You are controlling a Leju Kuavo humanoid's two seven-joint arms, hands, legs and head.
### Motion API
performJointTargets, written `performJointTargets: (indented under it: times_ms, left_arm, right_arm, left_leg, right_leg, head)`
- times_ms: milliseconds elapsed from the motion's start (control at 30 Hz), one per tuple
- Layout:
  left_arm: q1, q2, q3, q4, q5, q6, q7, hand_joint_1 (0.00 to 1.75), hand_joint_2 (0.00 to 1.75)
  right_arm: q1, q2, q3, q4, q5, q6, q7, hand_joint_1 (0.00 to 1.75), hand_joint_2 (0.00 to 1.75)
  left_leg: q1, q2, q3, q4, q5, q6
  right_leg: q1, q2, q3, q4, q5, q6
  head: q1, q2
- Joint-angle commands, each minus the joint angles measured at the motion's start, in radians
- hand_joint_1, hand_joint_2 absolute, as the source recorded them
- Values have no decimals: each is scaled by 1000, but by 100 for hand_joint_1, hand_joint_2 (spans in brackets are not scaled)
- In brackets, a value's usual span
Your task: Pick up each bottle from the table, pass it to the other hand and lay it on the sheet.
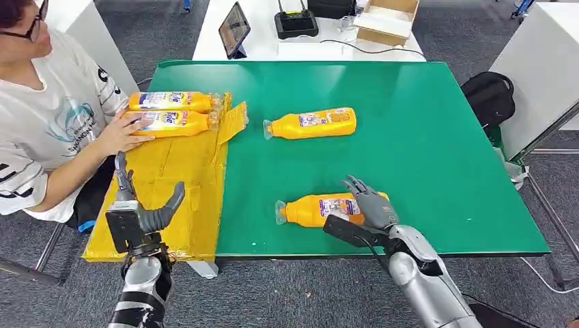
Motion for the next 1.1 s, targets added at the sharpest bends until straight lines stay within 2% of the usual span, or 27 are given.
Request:
performJointTargets:
  times_ms: [33, 167, 400, 533, 733, 933, 1067, 1100]
  left_arm:
    - [-49, -1, -11, 119, -3, -22, 4, 0, 175]
    - [-67, -4, -20, 158, 4, -31, 5, 0, 175]
    - [-114, -2, -46, 262, 6, -21, 12, 0, 175]
    - [-139, -3, -53, 331, 16, -34, 14, 0, 175]
    - [-148, -5, -57, 346, 21, -27, 8, 0, 175]
    - [-176, -1, -56, 382, 46, -32, 15, 0, 175]
    - [-186, 3, -52, 391, 63, -51, 23, 0, 175]
    - [-182, 2, -54, 390, 64, -51, 27, 0, 175]
  right_arm:
    - [-102, -27, 45, 188, -33, 40, 7, 0, 175]
    - [-173, -43, 61, 297, -62, 64, 7, 0, 175]
    - [-379, -37, 123, 552, -105, 127, -6, 0, 175]
    - [-476, -25, 166, 648, -135, 247, -12, 0, 175]
    - [-493, -27, 184, 677, -147, 242, -24, 0, 175]
    - [-552, 1, 252, 737, -185, 311, -44, 0, 175]
    - [-535, 23, 272, 740, -209, 292, -75, 12, 175]
    - [-524, 28, 279, 735, -215, 271, -85, 40, 175]
  left_leg:
    - [1, 4, 10, -1, -4, 2]
    - [0, 3, 7, -1, -2, 2]
    - [0, 3, 4, 0, 0, 2]
    - [-1, 3, 4, -1, 1, 2]
    - [-1, 1, 3, 0, 1, 2]
    - [-1, 3, 4, 1, 0, 2]
    - [0, 2, 3, 0, 1, 2]
    - [0, 3, 4, 0, 1, 2]
  right_leg:
    - [2, 1, 10, -2, -2, -6]
    - [1, 1, 7, -2, -1, -4]
    - [0, 2, 3, -1, 1, -2]
    - [-1, 2, 3, 0, 1, -2]
    - [0, 0, 3, 0, 1, 0]
    - [0, 1, 4, 0, 1, -1]
    - [0, 1, 3, 0, 2, 0]
    - [1, 2, 4, 0, 2, -1]
  head:
    - [0, 0]
    - [0, 0]
    - [0, 0]
    - [0, 0]
    - [0, 0]
    - [0, 0]
    - [0, 0]
    - [0, 0]
